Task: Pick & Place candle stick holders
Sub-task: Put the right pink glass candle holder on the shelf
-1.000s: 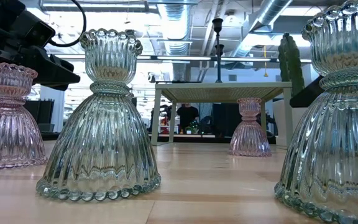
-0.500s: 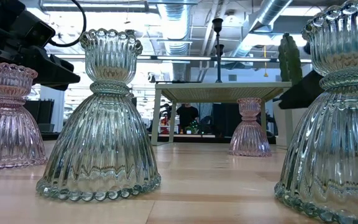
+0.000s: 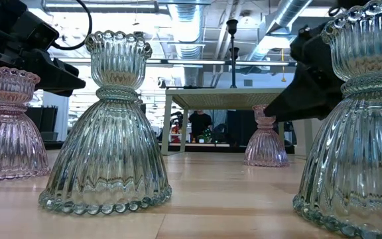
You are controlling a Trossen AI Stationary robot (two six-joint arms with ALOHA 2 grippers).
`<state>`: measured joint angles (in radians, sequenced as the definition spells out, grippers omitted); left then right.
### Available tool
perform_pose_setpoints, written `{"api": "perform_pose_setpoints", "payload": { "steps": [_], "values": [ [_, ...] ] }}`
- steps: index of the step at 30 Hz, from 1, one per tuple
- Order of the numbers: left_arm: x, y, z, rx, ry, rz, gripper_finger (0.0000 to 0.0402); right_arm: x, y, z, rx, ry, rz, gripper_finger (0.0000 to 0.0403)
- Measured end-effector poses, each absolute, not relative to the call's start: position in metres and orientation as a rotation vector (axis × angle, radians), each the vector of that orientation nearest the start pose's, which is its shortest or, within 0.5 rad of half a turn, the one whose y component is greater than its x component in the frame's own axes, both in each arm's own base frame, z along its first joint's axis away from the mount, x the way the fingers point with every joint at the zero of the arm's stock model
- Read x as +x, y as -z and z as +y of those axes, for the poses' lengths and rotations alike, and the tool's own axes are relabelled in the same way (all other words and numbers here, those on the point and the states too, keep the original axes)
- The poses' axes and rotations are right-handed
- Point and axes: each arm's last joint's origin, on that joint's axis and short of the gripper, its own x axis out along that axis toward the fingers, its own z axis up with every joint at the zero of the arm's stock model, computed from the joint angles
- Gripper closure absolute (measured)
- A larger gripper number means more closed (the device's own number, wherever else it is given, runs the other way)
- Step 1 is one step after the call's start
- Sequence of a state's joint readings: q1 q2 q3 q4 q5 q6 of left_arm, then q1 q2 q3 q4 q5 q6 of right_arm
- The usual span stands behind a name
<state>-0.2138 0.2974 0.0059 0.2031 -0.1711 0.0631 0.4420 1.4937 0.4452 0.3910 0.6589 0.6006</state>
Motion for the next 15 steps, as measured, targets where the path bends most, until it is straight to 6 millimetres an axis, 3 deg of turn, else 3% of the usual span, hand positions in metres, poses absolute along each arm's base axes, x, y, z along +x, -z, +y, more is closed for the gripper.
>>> {"api": "perform_pose_setpoints", "payload": {
  "steps": [7, 11, 15],
  "values": [
    [0.114, -0.159, -0.020, 0.080, 0.045, 0.085, 0.0395, 0.244, -0.125, 0.088, 0.241, 0.368, 0.500, 0.0149],
    [0.114, -0.159, -0.020, 0.080, 0.045, 0.086, 0.0395, 0.248, -0.122, 0.085, 0.238, 0.388, 0.510, 0.0154],
    [0.114, -0.159, -0.020, 0.080, 0.045, 0.085, 0.0395, 0.250, -0.121, 0.082, 0.243, 0.398, 0.506, 0.0183]
  ]
}}
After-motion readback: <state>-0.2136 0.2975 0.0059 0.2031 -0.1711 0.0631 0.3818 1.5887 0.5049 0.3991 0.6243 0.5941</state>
